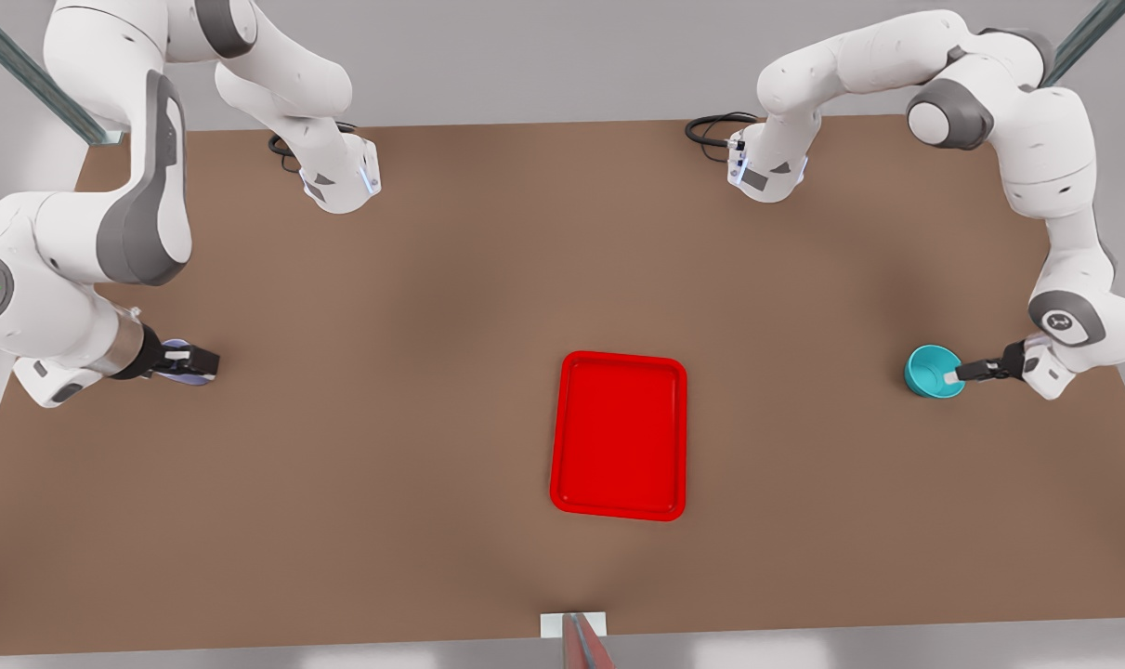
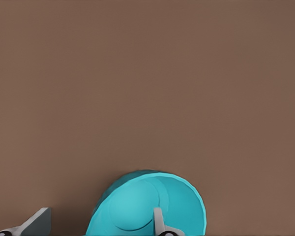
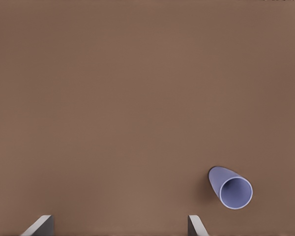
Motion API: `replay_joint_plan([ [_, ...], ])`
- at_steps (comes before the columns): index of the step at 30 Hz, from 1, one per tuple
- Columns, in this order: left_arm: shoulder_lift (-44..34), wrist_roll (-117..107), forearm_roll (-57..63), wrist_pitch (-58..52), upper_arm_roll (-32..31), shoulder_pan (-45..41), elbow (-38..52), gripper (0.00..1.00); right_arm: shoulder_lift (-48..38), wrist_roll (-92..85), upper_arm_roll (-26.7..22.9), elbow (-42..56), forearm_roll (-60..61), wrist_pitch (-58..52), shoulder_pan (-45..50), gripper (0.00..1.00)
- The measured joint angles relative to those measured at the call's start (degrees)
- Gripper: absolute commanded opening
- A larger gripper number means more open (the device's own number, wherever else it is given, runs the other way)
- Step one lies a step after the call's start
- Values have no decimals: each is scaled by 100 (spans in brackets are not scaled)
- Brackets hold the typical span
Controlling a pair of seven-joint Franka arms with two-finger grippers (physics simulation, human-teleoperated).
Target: Place the bowl on the tray with the left arm and the cup on the tray with the right arm
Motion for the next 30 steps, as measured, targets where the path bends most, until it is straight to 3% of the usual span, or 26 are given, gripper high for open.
replay_joint_plan([
  [3,61,-9,-31,28,-4,-10,0,100,-4,0,-2,-2,-8,0,-1,100],
  [5,99,-25,-53,110,-4,-10,0,71,4,-9,-2,-4,-9,0,-17,100],
  [8,158,-35,-95,169,-12,-18,0,59,5,-9,-2,-2,-9,0,-27,100],
  [11,112,-52,-122,169,-4,-36,-9,58,-13,-17,-2,-10,-9,-9,-27,100],
  [13,135,-61,-130,174,-12,-53,-9,41,-13,-18,-2,-13,-15,-9,-37,100],
  [16,178,-70,-142,213,-21,-72,-9,41,-4,-59,-2,-18,-18,0,-36,100],
  [19,185,-87,-157,257,-21,-88,-9,21,-4,-44,-2,-18,-36,0,-26,100],
  [25,87,-116,-139,330,-38,-269,-8,21,-20,-22,-2,-10,-36,-5,-29,100],
  [30,-748,-1315,67,-281,-228,-777,-4,21,-34,-18,-2,-6,-70,-9,-39,100],
])
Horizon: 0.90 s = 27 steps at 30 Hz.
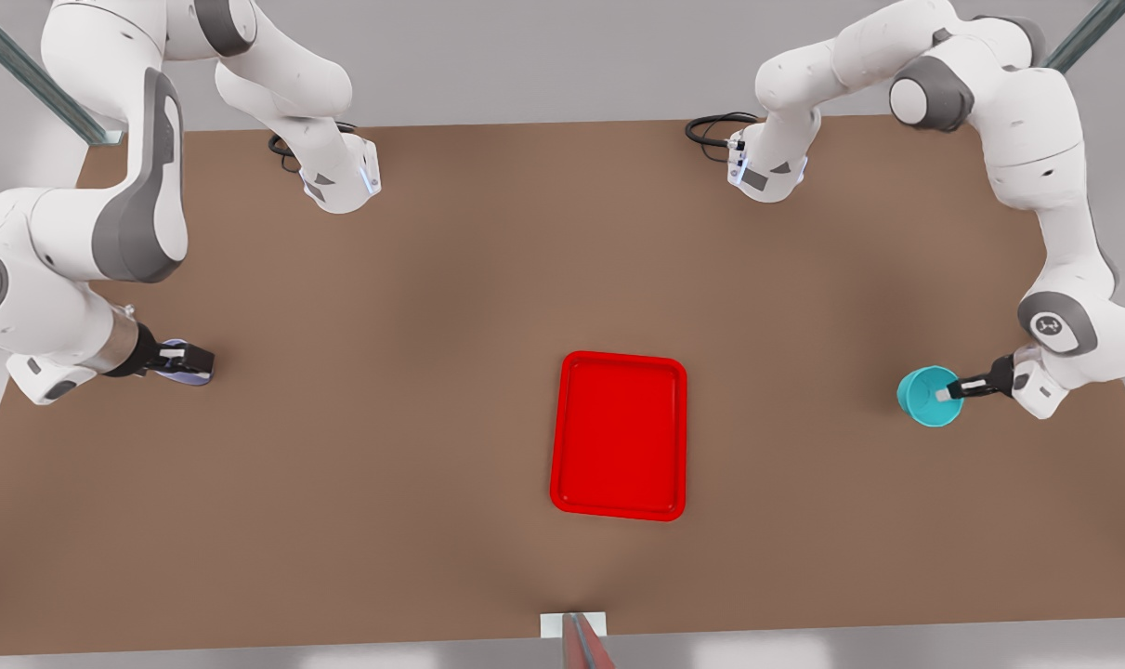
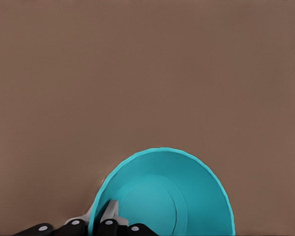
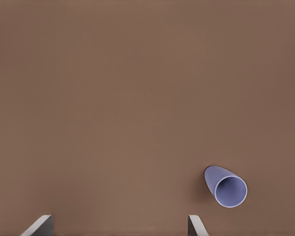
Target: Place the bowl on the tray with the left arm and the cup on the tray with the right arm
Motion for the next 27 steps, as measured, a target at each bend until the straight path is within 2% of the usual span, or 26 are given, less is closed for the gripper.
replay_joint_plan([
  [4,-120,-1345,21,87,-58,-1341,322,21,5,-55,-13,-22,-90,30,-102,100],
  [7,-27,-2625,78,745,-49,-2474,527,21,12,-61,-10,-66,-98,85,-216,100],
  [11,298,-4283,202,1592,-373,-3272,940,21,-85,-53,17,-50,-106,45,-122,100],
  [14,523,-4993,255,1755,-431,-3791,1110,21,-8,-4,25,-16,-116,90,-124,100],
  [17,733,-5205,256,2071,-663,-3938,1119,21,-155,-43,44,-20,-107,-41,-119,100],
  [19,912,-5213,255,2168,-711,-3947,1189,21,-850,-43,11,-906,-390,25,-171,100],
  [20,944,-5217,256,2175,-713,-3996,1189,21,-907,-52,11,-1042,-561,4,-201,100],
  [23,1014,-5222,255,2176,-713,-4045,1190,21,-900,-57,35,-1712,-564,466,-154,100],
  [26,1106,-5206,261,2176,-713,-4089,1198,21,-522,-287,-8,-1832,-572,536,-344,100],
  [27,1133,-5179,263,2181,-713,-4098,1198,62,-424,-665,-4,-1833,-572,549,-534,100],
])
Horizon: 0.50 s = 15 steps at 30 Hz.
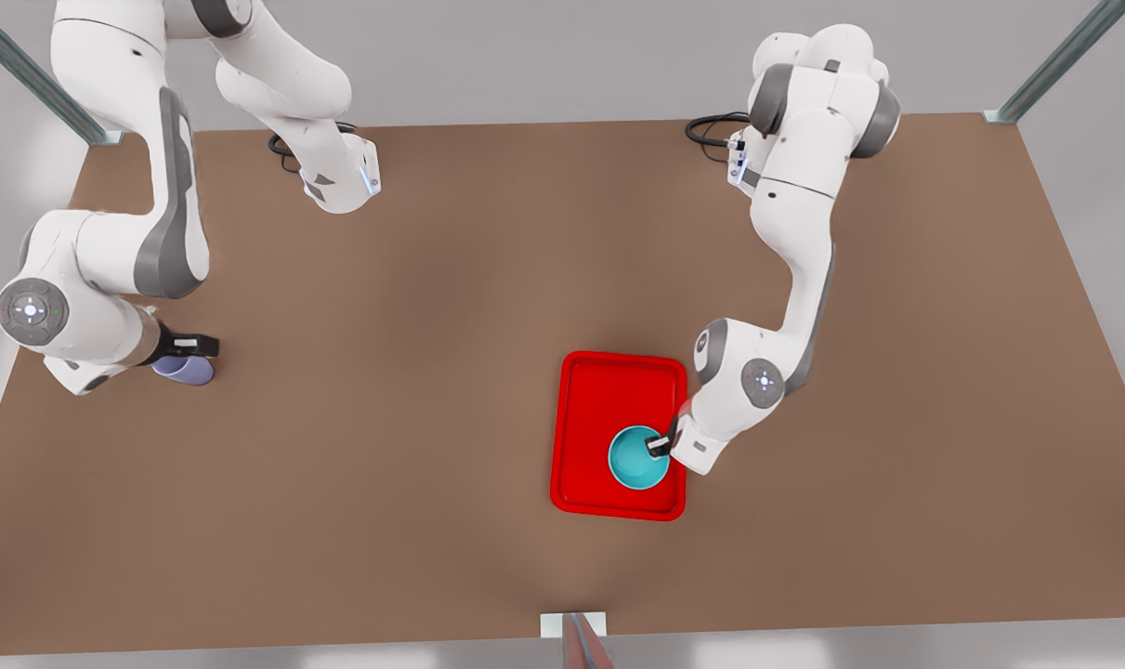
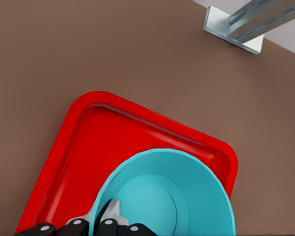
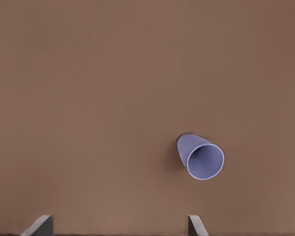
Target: Place the bowl on the tray with the left arm and the cup on the tray with the right arm
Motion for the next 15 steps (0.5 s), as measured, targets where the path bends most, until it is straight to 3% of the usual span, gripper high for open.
replay_joint_plan([
  [1,18,54,-147,45,6,-27,25,100,58,-307,-1,-31,0,50,-94,100],
  [7,19,77,-1305,85,5,-65,19,100,475,-1543,3,-36,78,244,-1119,100],
  [15,11,25,-884,59,32,-69,27,100,957,-2149,4,-397,257,1197,-1592,100],
])
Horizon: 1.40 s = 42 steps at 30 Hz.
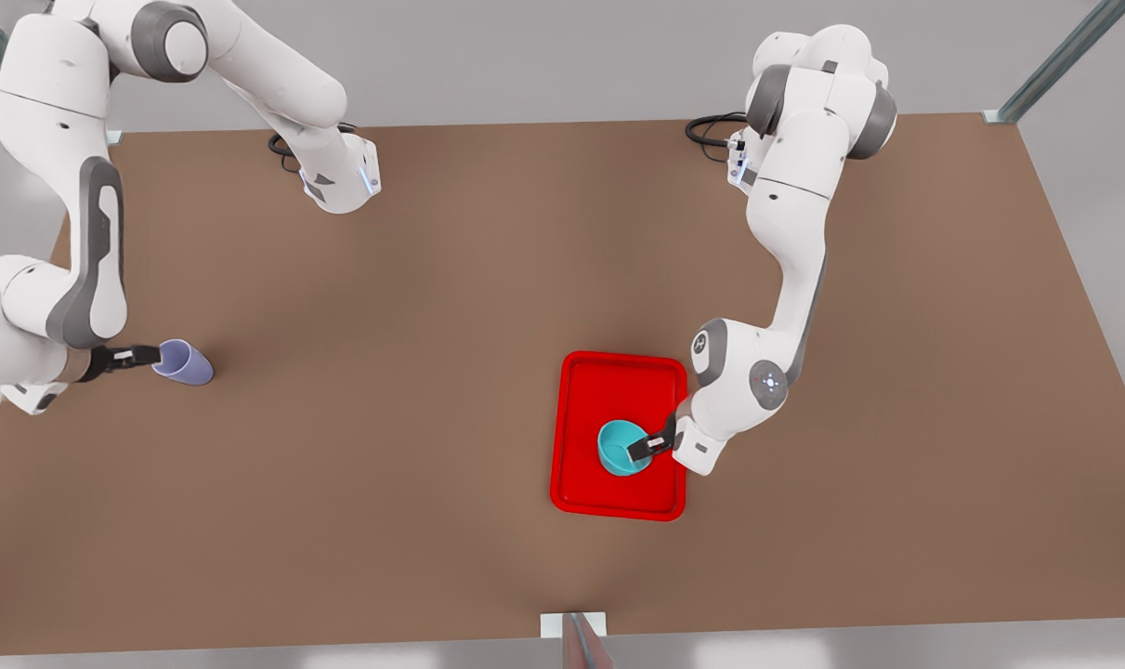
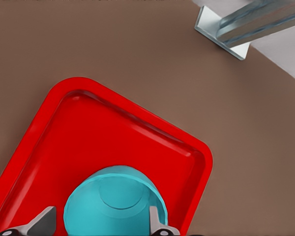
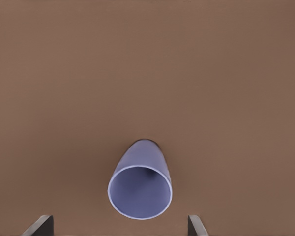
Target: Place the bowl on the tray with the left arm and the cup on the tray with the right arm
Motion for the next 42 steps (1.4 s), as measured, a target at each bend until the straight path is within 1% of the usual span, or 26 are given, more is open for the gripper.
replay_joint_plan([
  [1,-47,-13,38,-6,0,4,8,100,-18,1,0,-155,72,155,-17,100],
  [2,-357,-158,63,-70,114,32,10,100,-44,2,0,-270,109,186,-65,100],
  [3,-867,-333,80,-775,513,306,39,100,-53,2,0,-349,110,187,-93,100],
  [4,-1353,-331,105,-2209,1080,687,275,100,-54,-12,0,-414,105,187,-168,100],
  [5,-1552,-268,152,-3291,1327,1040,679,100,-46,-16,0,-433,104,187,-206,100],
  [6,-1894,208,404,-4151,1218,1537,887,100,-9,-36,-8,-438,105,199,-221,100],
  [7,-2411,646,765,-4817,983,1849,879,100,36,-56,-9,-438,104,276,-284,100],
  [9,-3633,1819,1494,-4972,844,2115,334,100,188,-117,-9,-458,104,361,-406,100],
  [10,-3879,1846,1942,-5121,455,2332,309,100,200,-220,-9,-487,104,437,-438,100],
  [12,-4229,1841,2658,-5192,129,1817,117,100,208,-234,-9,-542,104,475,-456,100],
  [14,-4036,1836,3105,-5361,82,1321,146,100,318,-323,-15,-526,95,658,-464,100],
  [15,-3944,1853,3251,-5343,81,1424,157,100,331,-324,-17,-518,88,669,-499,100],
  [17,-3903,1820,3443,-5337,91,2267,167,100,375,-400,-12,-500,75,705,-544,100],
  [18,-3880,1812,3506,-5333,93,2410,172,100,401,-419,-17,-506,76,706,-567,100],
  [21,-3816,1811,3613,-5333,84,1723,228,100,475,-420,-17,-508,49,723,-591,100],
  [24,-3806,1810,3645,-5333,90,2119,228,100,514,-507,-17,-492,16,793,-638,100],
  [27,-3797,1810,3648,-5333,86,1879,227,100,578,-517,-17,-512,16,794,-667,100],
  [29,-3797,1810,3648,-5333,88,1989,228,100,597,-517,-17,-508,16,794,-667,100],
  [30,-3797,1810,3648,-5333,88,2013,228,100,620,-517,-17,-501,16,794,-667,92],
  [31,-3785,1810,3648,-5333,88,1986,226,100,650,-517,-17,-491,8,794,-667,81],
  [33,-3762,1810,3645,-5333,87,1937,228,100,713,-517,-26,-490,-5,882,-667,81],
  [34,-3762,1810,3644,-5333,87,1956,228,100,735,-517,-26,-490,-10,915,-667,74],
  [35,-3762,1810,3643,-5333,88,1976,228,100,744,-517,-26,-490,-11,917,-667,71],
  [38,-3762,1810,3641,-5333,87,1955,228,100,812,-517,-26,-478,-11,917,-667,43],
  [40,-3762,1810,3640,-5333,85,1961,228,100,829,-517,-26,-473,-11,917,-667,23],
  [42,-3762,1810,3640,-5333,79,1956,228,100,863,-517,-26,-473,-11,909,-667,21],
])
